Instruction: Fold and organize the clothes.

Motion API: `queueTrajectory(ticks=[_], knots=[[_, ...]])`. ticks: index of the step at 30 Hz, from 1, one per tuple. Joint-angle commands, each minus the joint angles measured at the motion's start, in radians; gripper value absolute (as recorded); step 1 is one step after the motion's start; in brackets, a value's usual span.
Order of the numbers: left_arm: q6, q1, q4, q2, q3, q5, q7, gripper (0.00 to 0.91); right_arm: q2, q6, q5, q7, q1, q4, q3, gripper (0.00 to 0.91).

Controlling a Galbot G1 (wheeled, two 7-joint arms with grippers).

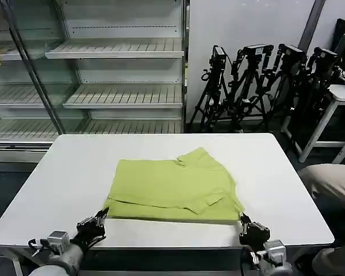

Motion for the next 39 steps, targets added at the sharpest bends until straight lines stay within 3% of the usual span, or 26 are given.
queueTrajectory(ticks=[1,2,4,6,9,11,13,16,20,23,32,39], knots=[[-0.001,0.094,-0.07,-0.005,-0.032,0.02,0.016,0.423,0.014,0.02,-0.101,-0.004,-0.154,0.066,0.018,0.907],[-0.002,0.093,-0.069,-0.004,-0.033,0.028,0.019,0.907,0.014,0.018,-0.1,-0.006,-0.154,0.067,0.019,0.907],[-0.001,0.088,-0.061,-0.001,-0.032,0.057,0.023,0.907,0.011,0.01,-0.087,-0.022,-0.153,0.078,0.037,0.907],[0.005,0.088,-0.065,0.002,-0.025,0.073,0.024,0.907,0.004,-0.019,-0.037,-0.085,-0.148,0.088,0.098,0.907],[-0.025,0.094,-0.089,0.001,-0.032,0.069,0.057,0.907,-0.008,-0.034,0.044,-0.138,-0.133,0.126,0.165,0.907],[-0.021,0.1,-0.136,0.005,-0.049,0.051,0.056,0.907,-0.013,-0.035,0.066,-0.148,-0.111,0.152,0.187,0.907],[-0.013,0.092,-0.172,0.014,-0.067,0.05,0.056,0.907,-0.018,-0.034,0.073,-0.134,-0.053,0.155,0.188,0.907],[0.007,0.054,-0.194,0.03,-0.098,0.01,0.054,0.907,-0.014,-0.035,0.094,-0.058,0.116,0.074,0.114,0.907],[0.001,-0.084,-0.098,0.054,-0.061,-0.03,0.043,0.907,-0.016,-0.036,0.119,-0.007,0.356,-0.07,-0.014,0.907],[-0.055,-0.214,0.012,0.064,0.019,-0.067,0.036,0.907,-0.015,-0.036,0.139,0.011,0.491,-0.182,-0.087,0.907],[-0.025,-0.469,0.267,0.105,0.175,-0.013,0.012,0.907,0.038,-0.037,0.249,0.067,0.836,-0.517,-0.222,0.907],[-0.007,-0.629,0.474,0.135,0.247,-0.014,-0.031,0.907,0.069,-0.038,0.325,0.107,1.003,-0.718,-0.304,0.907]])
